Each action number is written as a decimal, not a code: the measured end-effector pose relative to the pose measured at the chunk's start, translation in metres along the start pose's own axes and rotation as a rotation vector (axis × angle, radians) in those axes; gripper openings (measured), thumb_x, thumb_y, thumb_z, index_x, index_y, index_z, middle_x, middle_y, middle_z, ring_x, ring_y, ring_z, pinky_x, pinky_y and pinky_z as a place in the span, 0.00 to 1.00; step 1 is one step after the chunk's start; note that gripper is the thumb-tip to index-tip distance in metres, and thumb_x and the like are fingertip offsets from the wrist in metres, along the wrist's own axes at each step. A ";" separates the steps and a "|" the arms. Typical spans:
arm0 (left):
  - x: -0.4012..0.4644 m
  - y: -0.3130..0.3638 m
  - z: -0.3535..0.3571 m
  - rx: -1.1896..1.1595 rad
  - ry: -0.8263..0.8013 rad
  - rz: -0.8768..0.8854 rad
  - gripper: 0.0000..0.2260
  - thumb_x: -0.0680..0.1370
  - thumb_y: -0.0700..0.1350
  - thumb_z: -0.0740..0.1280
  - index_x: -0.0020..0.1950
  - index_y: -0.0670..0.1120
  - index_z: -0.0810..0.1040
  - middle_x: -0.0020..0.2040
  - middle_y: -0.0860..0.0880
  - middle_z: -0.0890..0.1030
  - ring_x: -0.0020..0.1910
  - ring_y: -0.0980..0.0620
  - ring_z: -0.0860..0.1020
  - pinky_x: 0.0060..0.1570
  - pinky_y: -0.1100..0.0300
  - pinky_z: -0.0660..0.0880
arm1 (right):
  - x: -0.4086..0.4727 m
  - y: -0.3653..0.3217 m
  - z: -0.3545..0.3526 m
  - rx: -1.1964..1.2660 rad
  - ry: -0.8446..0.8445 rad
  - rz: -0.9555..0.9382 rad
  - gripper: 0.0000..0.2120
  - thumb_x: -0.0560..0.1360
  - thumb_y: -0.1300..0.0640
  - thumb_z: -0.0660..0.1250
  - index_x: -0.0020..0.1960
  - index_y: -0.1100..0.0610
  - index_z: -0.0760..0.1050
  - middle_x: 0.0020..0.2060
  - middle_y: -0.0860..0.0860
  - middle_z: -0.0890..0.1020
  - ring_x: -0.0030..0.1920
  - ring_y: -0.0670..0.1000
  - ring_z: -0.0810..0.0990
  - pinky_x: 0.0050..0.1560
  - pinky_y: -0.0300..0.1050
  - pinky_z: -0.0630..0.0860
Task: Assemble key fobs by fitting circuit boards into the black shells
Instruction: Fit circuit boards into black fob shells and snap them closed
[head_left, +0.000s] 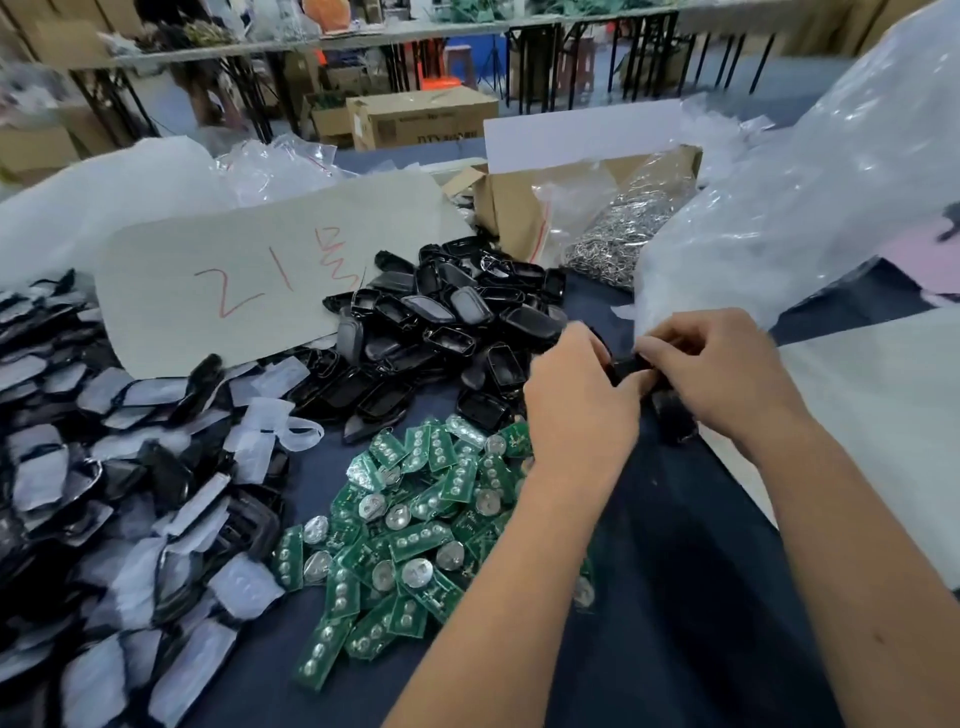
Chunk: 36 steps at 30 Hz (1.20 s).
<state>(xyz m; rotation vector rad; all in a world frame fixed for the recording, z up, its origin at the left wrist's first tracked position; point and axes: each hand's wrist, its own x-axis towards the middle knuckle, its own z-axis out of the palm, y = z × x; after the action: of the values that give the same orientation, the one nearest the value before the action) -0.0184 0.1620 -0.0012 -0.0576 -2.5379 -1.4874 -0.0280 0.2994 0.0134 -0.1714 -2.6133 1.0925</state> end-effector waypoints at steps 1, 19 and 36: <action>0.001 0.003 0.007 0.069 -0.044 0.024 0.17 0.72 0.53 0.79 0.46 0.48 0.74 0.43 0.49 0.80 0.45 0.46 0.78 0.43 0.51 0.74 | 0.002 0.004 -0.004 -0.085 0.015 0.032 0.06 0.76 0.54 0.74 0.40 0.50 0.85 0.36 0.47 0.85 0.41 0.52 0.83 0.43 0.45 0.72; 0.023 -0.014 -0.021 0.025 0.007 -0.062 0.03 0.76 0.38 0.69 0.46 0.46 0.81 0.43 0.51 0.82 0.44 0.49 0.82 0.47 0.51 0.81 | 0.049 -0.014 0.048 -0.509 -0.121 0.015 0.13 0.71 0.56 0.77 0.53 0.58 0.80 0.52 0.59 0.83 0.56 0.62 0.82 0.51 0.49 0.78; -0.012 -0.109 -0.244 -0.208 0.380 -0.309 0.08 0.80 0.37 0.72 0.44 0.47 0.85 0.44 0.42 0.84 0.30 0.46 0.85 0.34 0.59 0.83 | -0.056 -0.173 0.136 -0.229 -0.614 -0.599 0.11 0.74 0.54 0.77 0.56 0.54 0.82 0.46 0.49 0.83 0.46 0.51 0.82 0.53 0.51 0.81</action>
<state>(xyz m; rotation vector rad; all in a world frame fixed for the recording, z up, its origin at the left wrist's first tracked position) 0.0159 -0.1025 0.0181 0.5553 -2.1517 -1.6753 -0.0172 0.0734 0.0329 0.9808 -2.9674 0.6941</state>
